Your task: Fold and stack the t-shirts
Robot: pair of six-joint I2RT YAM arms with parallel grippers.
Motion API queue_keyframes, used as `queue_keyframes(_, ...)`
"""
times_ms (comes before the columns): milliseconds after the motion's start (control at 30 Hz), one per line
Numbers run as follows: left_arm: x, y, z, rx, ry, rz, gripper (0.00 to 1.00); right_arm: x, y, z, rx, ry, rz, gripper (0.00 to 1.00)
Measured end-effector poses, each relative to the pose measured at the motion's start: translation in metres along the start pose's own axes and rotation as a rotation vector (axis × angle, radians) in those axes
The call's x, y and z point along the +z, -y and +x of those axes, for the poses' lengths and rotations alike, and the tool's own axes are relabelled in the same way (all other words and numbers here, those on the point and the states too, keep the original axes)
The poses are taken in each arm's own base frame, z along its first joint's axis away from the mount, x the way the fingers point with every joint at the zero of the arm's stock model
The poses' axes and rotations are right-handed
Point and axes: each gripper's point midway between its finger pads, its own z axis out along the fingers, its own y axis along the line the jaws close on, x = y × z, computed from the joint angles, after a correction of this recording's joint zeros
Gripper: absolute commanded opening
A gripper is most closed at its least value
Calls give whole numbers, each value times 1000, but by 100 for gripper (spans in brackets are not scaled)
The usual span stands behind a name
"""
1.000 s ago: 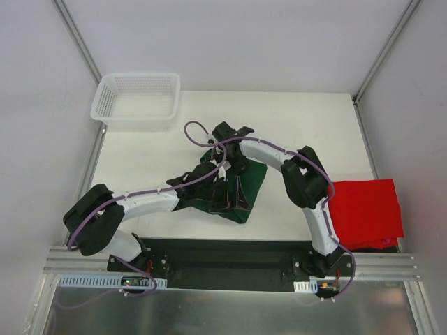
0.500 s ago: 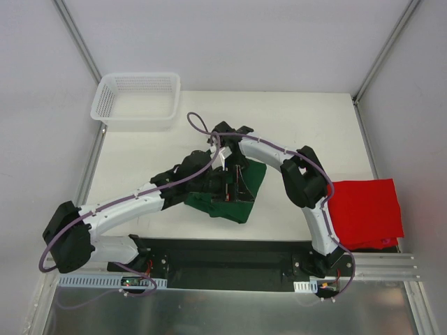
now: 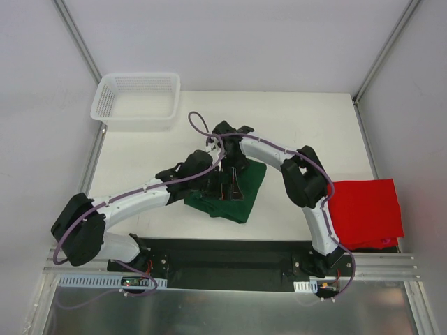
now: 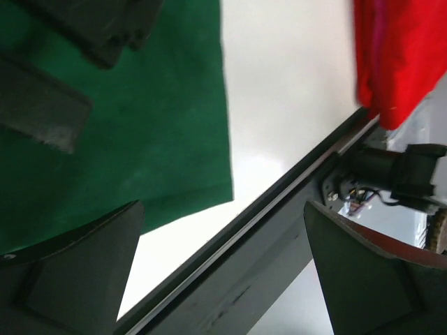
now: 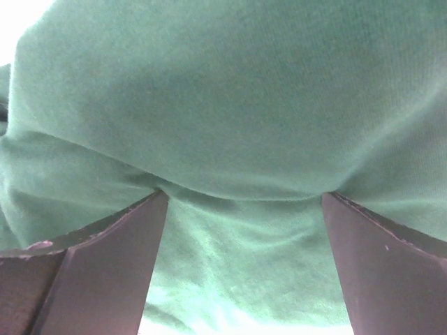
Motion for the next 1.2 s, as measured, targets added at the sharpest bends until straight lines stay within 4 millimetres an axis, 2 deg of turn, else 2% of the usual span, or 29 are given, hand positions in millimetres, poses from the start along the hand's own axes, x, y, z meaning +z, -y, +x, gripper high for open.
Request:
queue_keyframes(133, 4, -21, 8, -14, -24, -64, 100, 1, 1, 1, -3, 5, 5, 96)
queue_keyframes(300, -1, -40, 15, -30, -34, -124, 99, 0, 2, 0, 1, 20, -3, 96)
queue_keyframes(667, -28, -37, 17, -16, 19, -120, 99, -2, 2, -1, 14, 16, -28, 96)
queue_keyframes(900, -27, -48, 28, -25, -1, -147, 99, -2, 3, -1, 18, 5, -27, 96)
queue_keyframes(1200, -21, -58, 29, -14, -4, -179, 99, -5, 7, -4, 56, 11, -61, 96)
